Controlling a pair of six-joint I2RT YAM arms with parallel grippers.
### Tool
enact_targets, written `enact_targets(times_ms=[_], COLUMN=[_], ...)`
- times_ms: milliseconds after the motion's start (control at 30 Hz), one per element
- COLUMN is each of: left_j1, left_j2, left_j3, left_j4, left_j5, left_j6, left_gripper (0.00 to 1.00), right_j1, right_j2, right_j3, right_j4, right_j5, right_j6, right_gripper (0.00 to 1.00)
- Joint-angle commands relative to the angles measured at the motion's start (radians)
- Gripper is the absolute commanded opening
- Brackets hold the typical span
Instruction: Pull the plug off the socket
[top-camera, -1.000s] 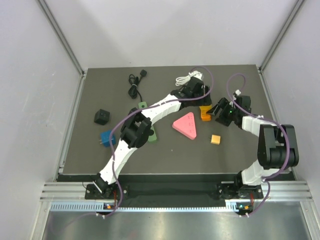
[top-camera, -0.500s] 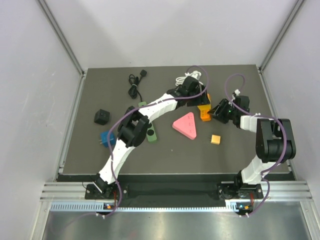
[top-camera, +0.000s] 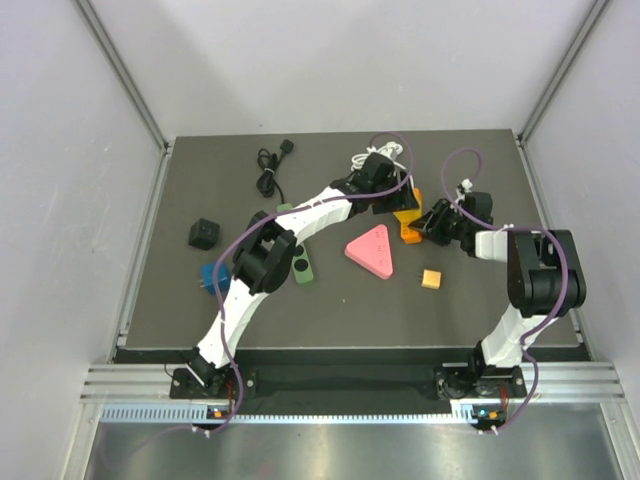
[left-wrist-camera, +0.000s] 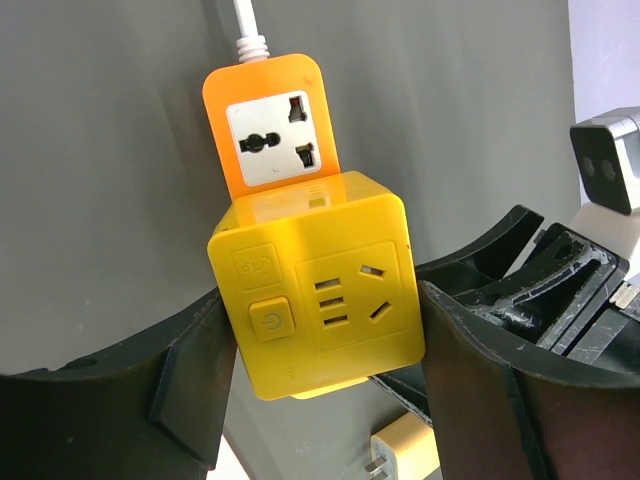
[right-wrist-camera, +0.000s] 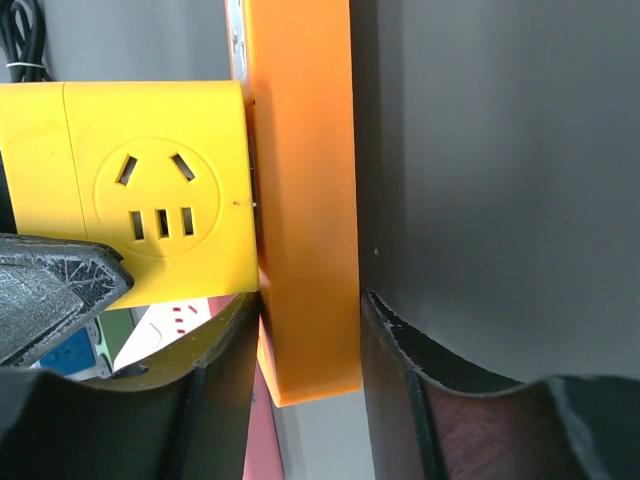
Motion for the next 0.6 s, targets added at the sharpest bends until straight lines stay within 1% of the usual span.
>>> enact_targets(times_ms=[0,133,167,233,267,333,567], left_j1=[-0.012,-0.012,-0.012,-0.012,-0.012,-0.012,-0.012], left_j2=[-0.056,-0.073,-0.082,-0.092,-0.101,-0.109,-0.118], left_j3=[-0.033,-0.061,-0.07,-0.099,-0.107,-0.12,-0.093], left_j4=[0.023,0.047,0.055,0.081,0.088,0.084,-0.011], left_j5=[0.069,0.089,0.093,0.106,0.109,0.107,0.061], left_j6=[-0.031,-0.03,-0.024,-0.015,-0.01,0.007,0.09], left_gripper=[0.0,0.0,0.0,0.0,0.0,0.0,0.0], right_j1=[0.014,0.014,0.016,0.016,0.016,0.014,0.013], right_j2=[0.023,0.032,0.031,0.028,0.028,0.019,-0.06], right_j3=[-0.001,-0.006,-0.006,-0.004,-0.001,0.0,-0.023], right_j4=[0.063,0.064,0.064,0.06,0.043,0.021,-0.043], right_j5=[-0.036,-0.028,-0.027,-0.022,-0.018,0.011,0.145], right_j6=[0.002,0.001,-0.001,-0.007,-0.01,-0.025,-0.071], right_gripper=[0.4,0.32,0.26,0.19,0.09,0.0,0.0])
